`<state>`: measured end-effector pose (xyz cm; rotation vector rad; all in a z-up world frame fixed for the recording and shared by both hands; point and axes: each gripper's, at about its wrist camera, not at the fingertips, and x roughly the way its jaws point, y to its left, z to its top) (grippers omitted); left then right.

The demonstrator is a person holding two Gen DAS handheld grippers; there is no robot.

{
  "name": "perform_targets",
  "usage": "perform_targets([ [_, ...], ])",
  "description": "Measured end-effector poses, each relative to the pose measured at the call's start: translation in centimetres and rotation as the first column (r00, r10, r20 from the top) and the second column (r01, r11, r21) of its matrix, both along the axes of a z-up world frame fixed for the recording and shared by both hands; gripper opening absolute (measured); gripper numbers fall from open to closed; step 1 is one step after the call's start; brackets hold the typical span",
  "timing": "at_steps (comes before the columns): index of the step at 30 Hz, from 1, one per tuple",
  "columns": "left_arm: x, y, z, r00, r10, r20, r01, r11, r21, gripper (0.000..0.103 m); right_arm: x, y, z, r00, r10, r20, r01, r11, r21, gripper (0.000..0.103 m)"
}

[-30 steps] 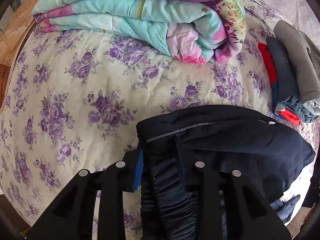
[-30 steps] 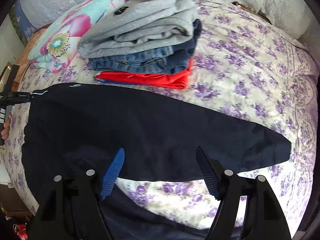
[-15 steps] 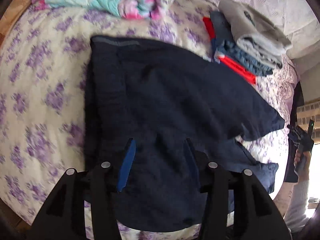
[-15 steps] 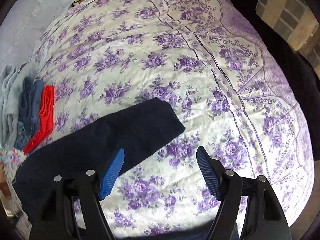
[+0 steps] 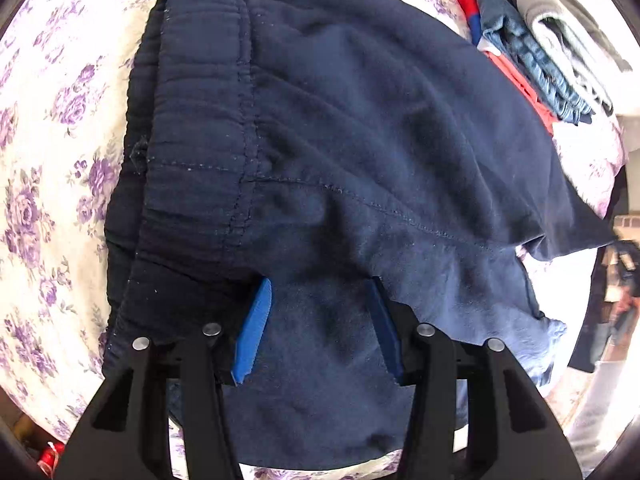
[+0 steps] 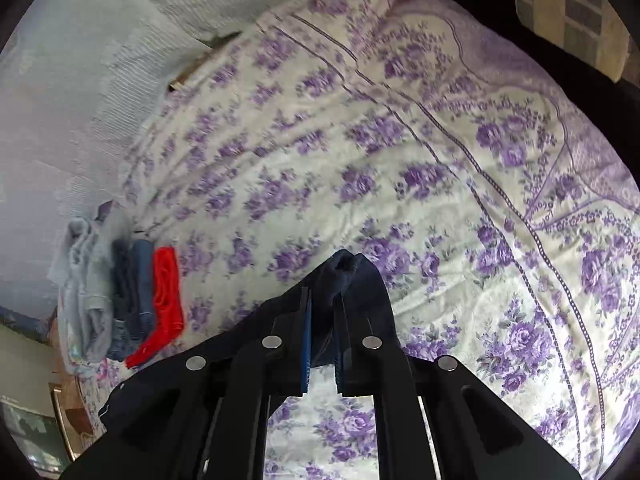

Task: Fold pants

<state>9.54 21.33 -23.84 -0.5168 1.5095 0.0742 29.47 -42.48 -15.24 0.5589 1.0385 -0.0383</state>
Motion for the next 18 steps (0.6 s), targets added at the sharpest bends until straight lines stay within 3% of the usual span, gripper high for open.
perform_targets([
  [2,0.0,-0.6,-0.2,1.000,-0.012,-0.002,0.012,1.000,0.013,0.049,-1.8,-0.4,1.0,1.000,0.006,0.015,-0.006,1.000,-0.012,0.009],
  [3,0.0,-0.8,-0.2,1.000,-0.013,-0.002,0.013,1.000,0.014,0.049,-2.9,-1.0,0.5,1.000,-0.006,-0.020,0.006,1.000,-0.013,0.009],
  [5,0.1,-1.3,-0.2,1.000,-0.014,-0.001,0.014,1.000,0.008,0.049,-5.7,-2.1,-2.2,0.988,-0.053,-0.146,0.052,0.999,-0.010,0.009],
  [9,0.0,-0.9,-0.2,1.000,-0.025,-0.005,0.025,1.000,-0.011,0.049,-10.6,-1.6,-9.2,0.923,-0.093,-0.372,0.070,0.995,-0.074,0.010],
  [11,0.2,-0.5,-0.4,0.999,-0.038,-0.017,0.038,0.999,-0.012,0.049,-10.9,-1.0,-10.7,0.919,-0.070,-0.388,0.031,0.994,-0.107,0.012],
  [12,0.5,-0.4,-0.3,0.999,-0.045,-0.023,0.044,0.999,-0.010,0.049,-10.5,-0.7,-10.3,0.920,-0.053,-0.389,-0.002,0.990,-0.138,0.022],
  [13,0.6,-0.5,-0.3,0.998,-0.049,-0.028,0.049,0.999,-0.009,0.049,-10.1,-0.5,-9.8,0.908,-0.047,-0.416,-0.034,0.982,-0.184,0.044],
  [14,0.7,-0.7,-0.3,0.998,-0.051,-0.030,0.051,0.999,-0.008,0.049,-9.6,-0.4,-8.9,0.899,-0.052,-0.436,-0.065,0.967,-0.248,0.054],
  [16,0.8,-0.9,-0.4,0.998,-0.052,-0.029,0.052,0.999,-0.008,0.049,-8.7,-0.2,-6.1,0.923,-0.052,-0.382,-0.092,0.932,-0.349,0.058],
  [18,1.1,-0.8,-0.4,0.998,-0.051,-0.028,0.051,0.999,-0.006,0.050,-7.0,-0.3,-3.7,0.947,-0.010,-0.322,-0.108,0.932,-0.347,0.059],
])
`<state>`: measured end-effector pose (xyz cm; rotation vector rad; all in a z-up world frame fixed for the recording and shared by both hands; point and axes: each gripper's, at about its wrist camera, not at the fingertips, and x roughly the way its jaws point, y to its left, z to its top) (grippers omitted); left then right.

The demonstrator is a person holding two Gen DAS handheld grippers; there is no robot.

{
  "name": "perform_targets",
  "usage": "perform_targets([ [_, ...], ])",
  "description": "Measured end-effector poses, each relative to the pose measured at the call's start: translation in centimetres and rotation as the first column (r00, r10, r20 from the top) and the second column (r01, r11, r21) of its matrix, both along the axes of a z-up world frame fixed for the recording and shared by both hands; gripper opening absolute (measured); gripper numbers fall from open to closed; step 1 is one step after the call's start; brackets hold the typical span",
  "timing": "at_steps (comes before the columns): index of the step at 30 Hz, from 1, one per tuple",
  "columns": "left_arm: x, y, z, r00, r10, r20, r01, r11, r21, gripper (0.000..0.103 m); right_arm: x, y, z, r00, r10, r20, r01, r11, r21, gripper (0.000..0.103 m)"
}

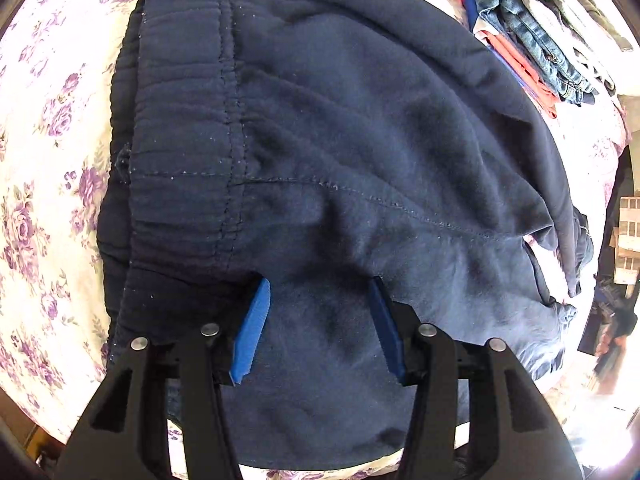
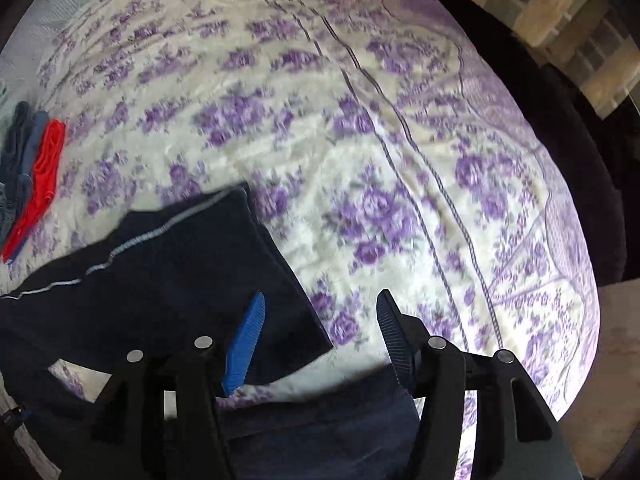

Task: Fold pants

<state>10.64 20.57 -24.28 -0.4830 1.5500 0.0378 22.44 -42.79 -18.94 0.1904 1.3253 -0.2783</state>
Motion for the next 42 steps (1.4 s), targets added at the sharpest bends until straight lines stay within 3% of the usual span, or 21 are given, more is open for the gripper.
perform_targets([
  [3,0.6,0.1,-0.3,1.000,0.000,-0.015,0.000,1.000,0.008,0.050,4.3,0.4,0.4,0.997,0.078,0.024,-0.080,0.993,0.088,0.061],
  [6,1.2,-0.3,-0.1,0.999,-0.011,-0.030,0.012,1.000,0.028,0.050,7.6,1.0,-3.2,0.991,0.107,-0.077,-0.095,0.985,0.148,0.061],
  [8,1.7,-0.6,0.6,0.999,-0.026,-0.031,0.028,0.998,0.062,0.050,8.6,1.2,-5.1,0.988,0.121,-0.099,-0.096,0.969,0.228,0.010],
  [9,1.8,-0.6,0.8,0.999,-0.031,-0.031,0.034,0.997,0.075,0.050,9.0,1.3,-5.4,0.988,0.127,-0.089,-0.100,0.960,0.260,0.011],
  [12,2.0,-0.5,1.0,0.999,-0.027,-0.040,0.030,0.997,0.077,0.050,9.9,1.7,-3.4,0.992,0.127,0.023,-0.129,0.970,0.204,0.010],
  [14,2.5,-0.3,1.1,0.999,-0.011,-0.049,0.014,0.998,0.069,0.050,10.7,0.9,-2.2,0.994,0.073,0.082,-0.088,0.976,0.197,0.010],
  [20,7.1,0.2,5.0,0.998,-0.045,0.037,0.038,0.987,0.157,0.051,13.7,-0.9,-0.9,0.977,-0.011,0.215,-0.027,0.985,0.172,0.009],
  [21,8.4,0.3,5.4,0.998,-0.048,0.043,0.040,0.985,0.169,0.053,14.1,-1.1,-1.0,0.975,-0.020,0.222,-0.019,0.985,0.171,0.000],
  [23,11.2,0.3,5.7,0.996,-0.058,0.066,0.047,0.984,0.170,0.056,15.1,-0.7,-0.4,0.961,-0.028,0.276,0.010,0.998,0.068,0.000],
  [25,13.9,0.4,5.3,0.995,-0.059,0.082,0.048,0.989,0.138,0.056,16.2,-1.1,0.0,0.944,-0.048,0.326,0.024,0.997,0.078,0.000],
  [28,17.0,0.4,3.5,0.997,-0.055,0.053,0.048,0.991,0.122,0.056,17.2,-1.9,-0.4,0.966,-0.062,0.251,0.033,0.992,0.118,0.000],
  [31,19.1,0.1,1.3,0.998,-0.061,0.009,0.059,0.987,0.149,0.057,16.1,0.2,-0.1,0.987,0.050,0.150,-0.074,0.985,0.157,0.004],
  [32,19.6,0.0,0.6,0.998,-0.062,-0.001,0.062,0.987,0.148,0.060,15.1,1.1,0.0,0.986,0.096,0.134,-0.115,0.983,0.140,0.010],
  [34,20.4,-0.3,0.0,0.997,-0.074,0.000,0.073,0.987,0.144,0.069,12.9,2.2,0.4,0.979,0.158,0.129,-0.167,0.984,0.067,0.049],
  [35,20.8,-0.7,0.0,0.996,-0.090,0.002,0.088,0.985,0.148,0.075,12.2,2.5,0.3,0.976,0.174,0.130,-0.179,0.983,0.033,0.053],
  [38,21.6,-2.2,-0.3,0.990,-0.140,-0.006,0.138,0.969,0.205,0.079,12.2,2.4,-1.0,0.974,0.205,0.098,-0.204,0.979,-0.016,0.053],
  [41,22.1,-2.6,-0.2,0.987,-0.160,-0.004,0.157,0.963,0.221,0.079,13.7,1.5,-3.8,0.978,0.200,0.056,-0.201,0.979,0.017,0.053],
  [42,22.2,-2.6,-0.1,0.987,-0.159,-0.001,0.156,0.964,0.213,0.079,14.3,1.3,-5.0,0.980,0.198,0.028,-0.199,0.979,0.036,0.045],
])
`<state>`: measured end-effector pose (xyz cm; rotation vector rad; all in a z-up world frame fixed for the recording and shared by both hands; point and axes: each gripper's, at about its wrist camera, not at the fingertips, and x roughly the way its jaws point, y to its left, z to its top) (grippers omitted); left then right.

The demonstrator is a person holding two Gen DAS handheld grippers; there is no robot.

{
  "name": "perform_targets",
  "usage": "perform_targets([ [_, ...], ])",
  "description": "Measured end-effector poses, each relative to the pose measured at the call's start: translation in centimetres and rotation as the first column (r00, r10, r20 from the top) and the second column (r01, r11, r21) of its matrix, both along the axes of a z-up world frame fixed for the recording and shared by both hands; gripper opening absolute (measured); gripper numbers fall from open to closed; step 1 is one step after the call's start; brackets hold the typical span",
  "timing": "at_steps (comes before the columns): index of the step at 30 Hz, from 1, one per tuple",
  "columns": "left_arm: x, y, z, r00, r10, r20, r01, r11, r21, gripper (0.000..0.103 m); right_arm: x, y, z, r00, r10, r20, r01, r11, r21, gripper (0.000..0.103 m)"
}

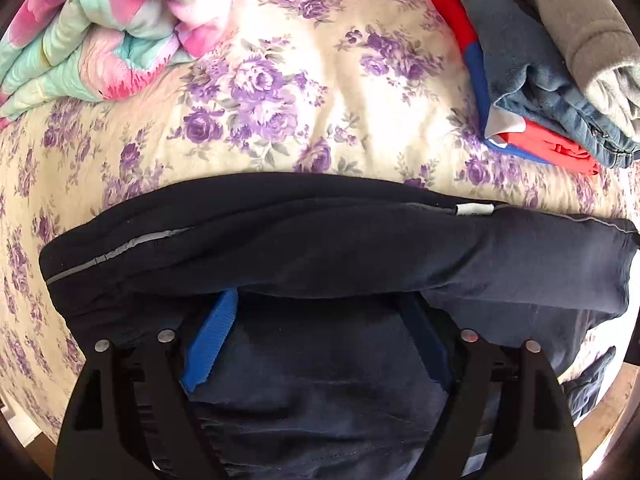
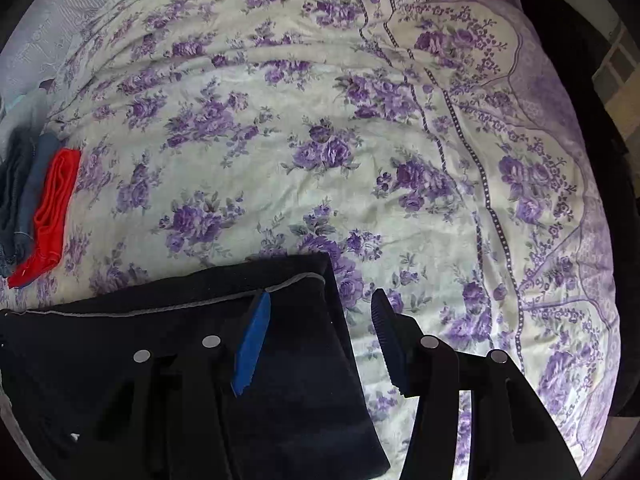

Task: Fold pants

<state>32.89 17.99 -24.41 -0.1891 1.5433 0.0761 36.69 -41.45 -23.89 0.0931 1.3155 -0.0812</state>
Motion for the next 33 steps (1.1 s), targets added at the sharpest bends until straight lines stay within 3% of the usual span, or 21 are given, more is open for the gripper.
perform_targets([
  [1,-0.5,0.0,0.0,1.000,0.001,0.002,-0.001,1.000,-0.006,0.079,0.3,-0.1,-1.0,1.000,0.003,-0.022,-0.002,0.998,0.058,0.014],
  [3,-1.8,0.1,0.0,1.000,0.005,0.007,-0.005,1.000,-0.012,0.076,0.7,0.0,-0.9,1.000,-0.015,-0.002,0.016,0.995,0.100,0.008],
  [7,-4.2,2.9,1.0,0.999,0.032,0.021,-0.031,0.999,-0.041,0.075,2.1,-0.7,2.0,0.989,-0.108,0.097,0.100,0.991,0.086,0.006],
  [13,-4.2,4.2,0.5,0.998,0.065,0.016,-0.063,0.996,-0.058,0.077,4.8,1.8,-1.6,0.995,-0.063,0.076,0.069,0.995,-0.076,0.007],
  [17,-4.0,2.9,0.7,0.999,0.036,0.005,-0.036,0.999,-0.037,0.078,5.2,4.7,-0.9,0.999,0.044,0.001,-0.042,0.959,-0.282,0.018],
  [19,-4.7,3.6,2.2,0.998,0.040,0.038,-0.038,0.998,-0.056,0.076,4.6,5.4,1.2,0.995,0.103,0.000,-0.098,0.947,-0.308,0.047],
  [20,-5.3,3.9,3.4,0.997,0.046,0.064,-0.042,0.997,-0.067,0.076,3.8,5.7,3.0,0.992,0.120,0.040,-0.102,0.946,-0.306,0.050],
  [22,-6.5,5.3,5.9,0.991,0.049,0.126,-0.038,0.995,-0.090,0.076,1.5,6.5,7.1,0.979,0.160,0.129,-0.114,0.944,-0.310,0.071],
  [26,-8.5,9.1,10.1,0.981,-0.017,0.191,0.036,0.995,-0.093,0.078,-4.5,10.3,13.3,0.928,0.288,0.237,-0.233,0.944,-0.233,0.081],
  [30,-7.8,11.8,11.2,0.978,-0.130,0.161,0.135,0.991,-0.020,0.079,-11.1,15.3,14.4,0.903,0.347,0.255,-0.328,0.938,-0.113,0.082],
  [33,-7.1,13.4,10.9,0.966,-0.212,0.149,0.232,0.964,-0.131,0.079,-15.3,19.3,13.6,0.896,0.369,0.246,-0.378,0.926,-0.010,0.082],
])
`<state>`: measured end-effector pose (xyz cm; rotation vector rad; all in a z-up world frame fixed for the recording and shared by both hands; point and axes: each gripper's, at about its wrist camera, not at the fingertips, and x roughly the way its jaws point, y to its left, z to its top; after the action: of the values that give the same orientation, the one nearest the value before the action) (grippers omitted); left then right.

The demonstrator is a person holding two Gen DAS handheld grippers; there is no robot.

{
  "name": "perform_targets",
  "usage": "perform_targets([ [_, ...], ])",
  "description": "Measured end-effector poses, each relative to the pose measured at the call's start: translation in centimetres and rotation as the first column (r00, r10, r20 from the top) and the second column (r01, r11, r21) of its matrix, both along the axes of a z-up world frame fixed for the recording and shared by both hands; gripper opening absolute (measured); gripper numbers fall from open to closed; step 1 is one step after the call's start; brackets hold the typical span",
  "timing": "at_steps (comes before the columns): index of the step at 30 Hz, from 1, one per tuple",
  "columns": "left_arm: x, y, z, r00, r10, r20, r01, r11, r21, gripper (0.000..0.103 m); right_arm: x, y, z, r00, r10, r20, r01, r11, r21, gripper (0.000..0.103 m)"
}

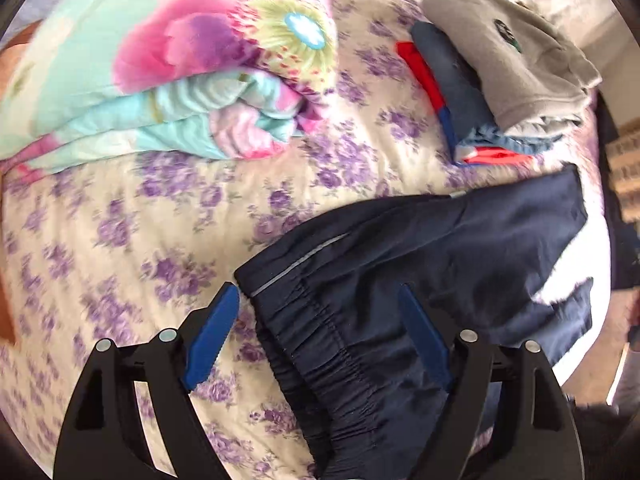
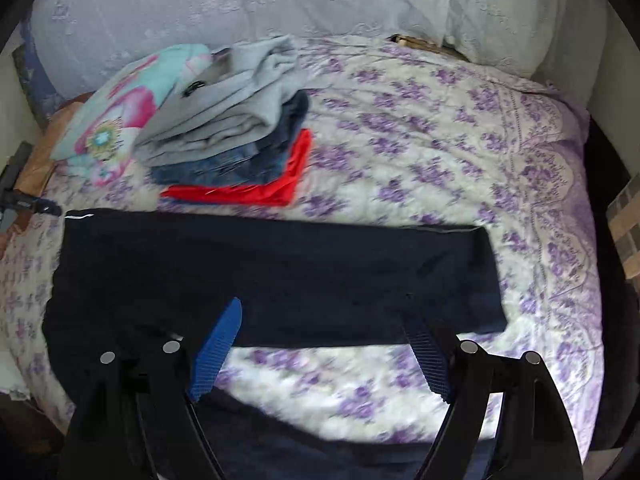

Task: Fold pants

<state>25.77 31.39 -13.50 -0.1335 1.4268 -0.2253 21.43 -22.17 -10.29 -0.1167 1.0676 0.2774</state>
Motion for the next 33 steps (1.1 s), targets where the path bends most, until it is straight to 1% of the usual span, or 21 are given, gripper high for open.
perform_targets([
  [1,-0.1,0.7,0.0,0.999,-0.035,-0.002,0.035,0.999,-0.021,0.079,-1.4,1.5,-0.3,1.000,0.019,-0.007,-0.019,1.000,0.018,0.082],
  [4,1.4,0.9,-1.8,0.993,-0.114,-0.017,0.113,0.993,-0.016,0.079,-4.0,5.1,-1.2,0.995,0.087,-0.044,-0.086,0.996,0.031,0.082],
  [6,2.2,1.4,-3.2,0.993,-0.110,-0.047,0.109,0.994,-0.015,0.079,-4.8,7.0,-1.5,0.989,0.136,-0.064,-0.134,0.991,0.021,0.082],
  [8,3.0,1.8,-5.2,0.990,-0.109,-0.094,0.105,0.994,-0.043,0.076,-4.9,8.6,-1.6,0.980,0.184,-0.077,-0.185,0.983,-0.007,0.082],
  [9,3.1,1.7,-6.1,0.986,-0.122,-0.117,0.115,0.991,-0.064,0.061,-4.6,9.1,-1.6,0.976,0.204,-0.078,-0.206,0.978,-0.027,0.082],
  [10,3.0,1.6,-6.8,0.980,-0.142,-0.139,0.133,0.989,-0.072,0.059,-4.2,9.7,-1.6,0.972,0.223,-0.077,-0.226,0.973,-0.043,0.082],
  [11,2.9,1.4,-7.4,0.977,-0.160,-0.140,0.154,0.987,-0.051,0.057,-3.6,10.2,-1.5,0.967,0.242,-0.076,-0.246,0.968,-0.053,0.082],
  [12,2.8,1.4,-7.6,0.977,-0.167,-0.134,0.163,0.986,-0.047,0.051,-2.8,10.7,-1.4,0.961,0.266,-0.073,-0.270,0.962,-0.050,0.082],
  [13,2.8,1.6,-7.5,0.979,-0.163,-0.120,0.160,0.986,-0.041,0.044,-2.0,11.2,-1.3,0.954,0.293,-0.067,-0.296,0.954,-0.041,0.082],
  [14,2.7,1.9,-6.9,0.983,-0.153,-0.100,0.148,0.988,-0.048,0.034,-1.1,11.9,-1.1,0.945,0.321,-0.058,-0.323,0.946,-0.032,0.082],
  [15,2.4,2.1,-6.0,0.986,-0.148,-0.071,0.144,0.988,-0.053,0.024,-0.1,12.5,-1.0,0.935,0.351,-0.046,-0.353,0.935,-0.024,0.082],
  [16,1.9,2.2,-5.1,0.987,-0.155,-0.040,0.153,0.987,-0.049,0.018,1.0,13.3,-0.9,0.922,0.385,-0.032,-0.386,0.922,-0.018,0.082],
  [17,1.3,2.1,-3.9,0.987,-0.160,-0.007,0.160,0.986,-0.046,0.014,2.1,14.0,-0.8,0.908,0.418,-0.015,-0.418,0.908,-0.015,0.082],
  [19,0.3,1.9,-2.2,0.984,-0.175,0.039,0.177,0.983,-0.046,0.014,4.7,15.9,-1.0,0.876,0.483,-0.013,-0.483,0.876,-0.005,0.082],
  [20,-0.2,1.8,-1.5,0.982,-0.181,0.053,0.184,0.982,-0.044,0.014,6.0,16.9,-1.3,0.858,0.513,-0.027,-0.513,0.858,0.004,0.082],
  [22,-1.0,1.5,-0.7,0.978,-0.196,0.071,0.199,0.979,-0.038,0.014,8.3,19.3,-2.3,0.806,0.587,-0.078,-0.588,0.809,0.012,0.082],
  [25,-1.9,0.2,-0.5,0.976,-0.200,0.091,0.204,0.978,-0.036,0.013,10.5,23.0,-4.5,0.739,0.658,-0.144,-0.668,0.743,-0.032,0.082],
  [27,-2.8,-0.4,0.1,0.971,-0.208,0.115,0.214,0.976,-0.044,0.013,11.2,24.9,-5.8,0.697,0.697,-0.171,-0.711,0.702,-0.039,0.081],
  [29,-3.6,-0.8,0.4,0.970,-0.209,0.124,0.217,0.975,-0.056,0.013,11.2,26.6,-6.9,0.651,0.736,-0.186,-0.756,0.651,-0.068,0.081],
  [31,-4.5,-1.0,0.2,0.970,-0.208,0.125,0.217,0.974,-0.064,0.013,10.8,27.8,-7.9,0.601,0.773,-0.203,-0.798,0.594,-0.101,0.075],
  [33,-5.5,-1.4,0.1,0.970,-0.209,0.127,0.219,0.973,-0.076,0.013,10.5,28.9,-8.8,0.551,0.802,-0.229,-0.834,0.539,-0.118,0.071],
])
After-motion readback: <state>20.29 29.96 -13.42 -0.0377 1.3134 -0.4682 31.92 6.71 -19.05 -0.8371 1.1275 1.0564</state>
